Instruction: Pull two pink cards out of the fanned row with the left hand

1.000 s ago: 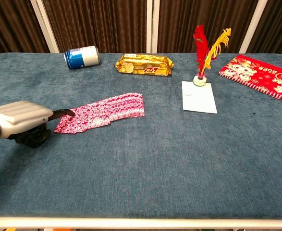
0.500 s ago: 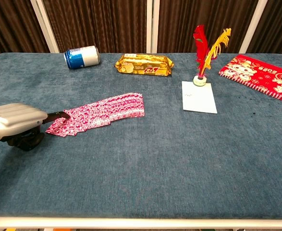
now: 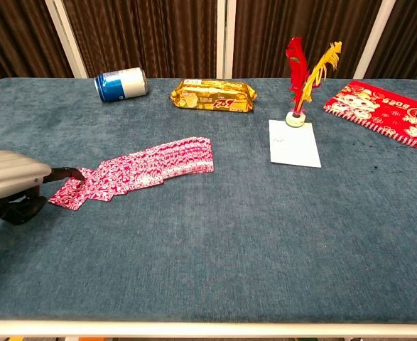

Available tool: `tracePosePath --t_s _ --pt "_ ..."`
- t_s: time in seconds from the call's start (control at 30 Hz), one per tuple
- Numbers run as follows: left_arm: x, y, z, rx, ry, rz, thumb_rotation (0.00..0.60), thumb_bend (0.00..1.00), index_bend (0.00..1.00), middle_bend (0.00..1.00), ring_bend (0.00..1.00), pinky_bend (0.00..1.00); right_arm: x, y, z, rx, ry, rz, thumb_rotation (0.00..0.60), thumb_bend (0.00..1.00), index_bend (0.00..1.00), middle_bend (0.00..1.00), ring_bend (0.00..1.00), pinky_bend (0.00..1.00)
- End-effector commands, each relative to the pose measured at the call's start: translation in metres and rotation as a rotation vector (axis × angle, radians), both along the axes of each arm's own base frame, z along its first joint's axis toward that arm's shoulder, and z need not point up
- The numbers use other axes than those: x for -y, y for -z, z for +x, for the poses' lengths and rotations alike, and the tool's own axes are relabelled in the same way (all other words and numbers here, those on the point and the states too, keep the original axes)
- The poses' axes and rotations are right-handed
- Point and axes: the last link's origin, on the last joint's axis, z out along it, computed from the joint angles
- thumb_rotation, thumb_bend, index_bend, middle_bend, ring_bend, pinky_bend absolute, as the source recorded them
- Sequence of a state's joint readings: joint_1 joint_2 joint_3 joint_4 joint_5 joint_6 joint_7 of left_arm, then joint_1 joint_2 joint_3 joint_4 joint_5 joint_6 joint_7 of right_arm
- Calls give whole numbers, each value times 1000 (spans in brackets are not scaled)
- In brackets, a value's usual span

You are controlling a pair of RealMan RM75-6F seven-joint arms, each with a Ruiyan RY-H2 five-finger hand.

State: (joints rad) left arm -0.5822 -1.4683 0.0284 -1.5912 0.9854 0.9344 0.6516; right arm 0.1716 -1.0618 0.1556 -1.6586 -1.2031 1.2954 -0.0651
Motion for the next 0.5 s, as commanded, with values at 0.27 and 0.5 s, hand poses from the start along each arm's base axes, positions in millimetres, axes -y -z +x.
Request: tracePosePath --t_s 0.27,0.5 --pt "4 -7 -3 23 -15 25 600 699 132 887 891 817 0 2 3 0 -11 5 600 245 0 0 0 0" --pt "-5 -5 1 50 10 60 600 703 111 888 892 817 0 2 4 -5 -9 2 600 245 0 0 0 0"
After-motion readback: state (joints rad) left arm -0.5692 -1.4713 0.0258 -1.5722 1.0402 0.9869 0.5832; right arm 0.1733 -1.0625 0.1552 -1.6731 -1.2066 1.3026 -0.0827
